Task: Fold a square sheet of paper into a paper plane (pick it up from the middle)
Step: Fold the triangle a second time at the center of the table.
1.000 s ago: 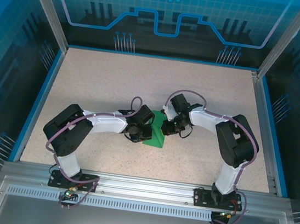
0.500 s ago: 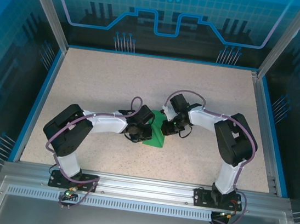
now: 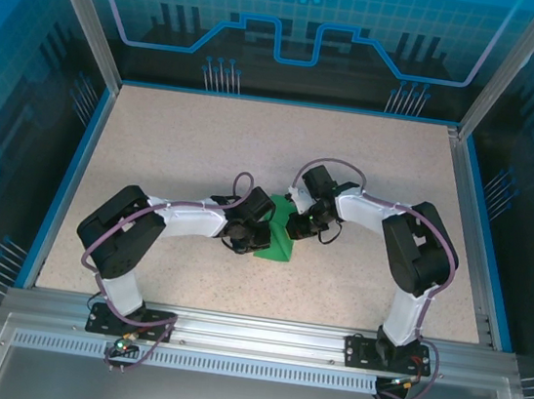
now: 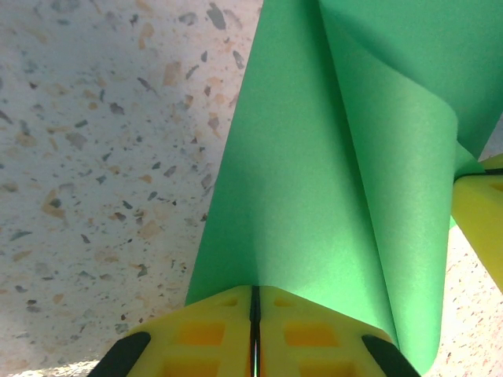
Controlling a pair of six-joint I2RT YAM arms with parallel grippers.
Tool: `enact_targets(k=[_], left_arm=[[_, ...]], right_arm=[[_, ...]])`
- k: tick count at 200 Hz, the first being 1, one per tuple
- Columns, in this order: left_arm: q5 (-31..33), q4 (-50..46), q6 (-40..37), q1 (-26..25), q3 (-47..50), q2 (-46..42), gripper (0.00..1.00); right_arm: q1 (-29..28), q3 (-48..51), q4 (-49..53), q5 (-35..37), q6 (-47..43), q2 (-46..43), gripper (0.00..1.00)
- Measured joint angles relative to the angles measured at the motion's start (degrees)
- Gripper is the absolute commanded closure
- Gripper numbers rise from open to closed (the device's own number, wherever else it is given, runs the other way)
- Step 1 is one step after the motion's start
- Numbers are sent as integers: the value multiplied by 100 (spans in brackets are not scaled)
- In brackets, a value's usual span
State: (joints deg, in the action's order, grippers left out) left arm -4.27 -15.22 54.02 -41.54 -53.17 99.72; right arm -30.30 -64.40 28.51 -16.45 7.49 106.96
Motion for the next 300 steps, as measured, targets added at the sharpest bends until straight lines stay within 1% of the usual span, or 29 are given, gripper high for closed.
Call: enact_targets(k=[25, 99, 200, 300], left_arm=[[2, 0, -2, 0, 0, 0, 89], [7, -20, -22, -7, -2, -2, 88], [68, -111, -22, -26, -37, -2, 89], [105, -125, -22, -33, -44, -2, 89]], right_arm=[[0, -2, 39, 107, -7, 35, 93], [0, -63, 66, 94, -7, 105, 92], [0, -76, 66, -199, -7, -74, 93], [4, -160, 68, -57, -31, 205, 93]])
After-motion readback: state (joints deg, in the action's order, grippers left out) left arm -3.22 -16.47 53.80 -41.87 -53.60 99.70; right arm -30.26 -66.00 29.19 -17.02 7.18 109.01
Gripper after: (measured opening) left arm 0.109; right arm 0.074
